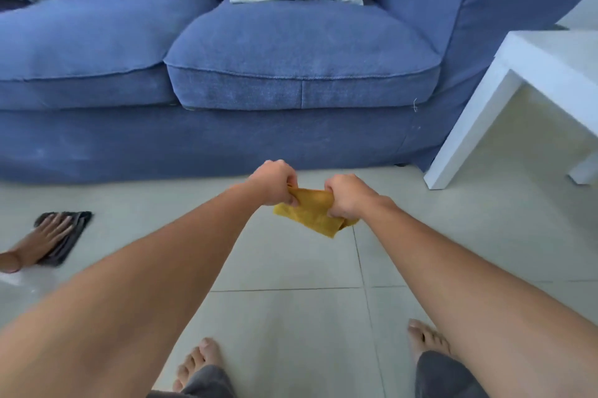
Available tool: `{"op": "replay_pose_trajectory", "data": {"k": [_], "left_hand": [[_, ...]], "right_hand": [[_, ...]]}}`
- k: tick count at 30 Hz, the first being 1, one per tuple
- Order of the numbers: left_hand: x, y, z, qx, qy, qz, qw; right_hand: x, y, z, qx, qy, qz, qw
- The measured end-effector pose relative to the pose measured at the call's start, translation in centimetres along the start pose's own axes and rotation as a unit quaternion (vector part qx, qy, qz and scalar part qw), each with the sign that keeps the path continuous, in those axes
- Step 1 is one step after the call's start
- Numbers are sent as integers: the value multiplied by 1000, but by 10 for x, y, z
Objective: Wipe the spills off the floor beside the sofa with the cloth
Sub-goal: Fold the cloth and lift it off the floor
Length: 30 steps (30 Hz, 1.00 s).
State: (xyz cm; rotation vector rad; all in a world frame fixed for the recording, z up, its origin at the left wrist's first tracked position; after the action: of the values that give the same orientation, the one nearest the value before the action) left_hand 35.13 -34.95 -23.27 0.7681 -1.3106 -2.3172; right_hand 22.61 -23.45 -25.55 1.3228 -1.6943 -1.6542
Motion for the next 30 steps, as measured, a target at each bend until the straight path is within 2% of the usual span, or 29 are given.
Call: {"op": "replay_pose_trajectory", "data": {"k": [8,17,20,24,27,30], "left_hand": [[-37,82,114,-15,-94,70,993],[-57,102,280,-59,-220,65,972],[-59,91,334,-95,-265,35,959],[-61,74,400,-213,-306,-66,925],[-56,56,439,-284,-305,-141,898],[-41,27,468,-340,-284,-176,879]], "right_hand": [[-90,130,45,22,-13,82,996],[-222,212,146,59,-104,180,976],[-267,226,189,93,-146,207,963],[-326,242,245,165,-203,213,941],[-363,246,285,290,-237,208,904],[-378,239,320,360,-268,220,866]]}}
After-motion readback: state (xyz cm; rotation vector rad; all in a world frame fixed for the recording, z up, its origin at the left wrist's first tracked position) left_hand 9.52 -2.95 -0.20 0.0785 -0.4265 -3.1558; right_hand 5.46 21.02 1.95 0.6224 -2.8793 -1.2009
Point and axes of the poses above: each hand's wrist, its own x-axis towards the middle knuckle, its own y-axis out of the back of the hand, z = x × y, the point moved 1 cm from there along x, towards the middle knuckle, and after that the axes turned 6 degrees about -x, right-handed, at the moved point
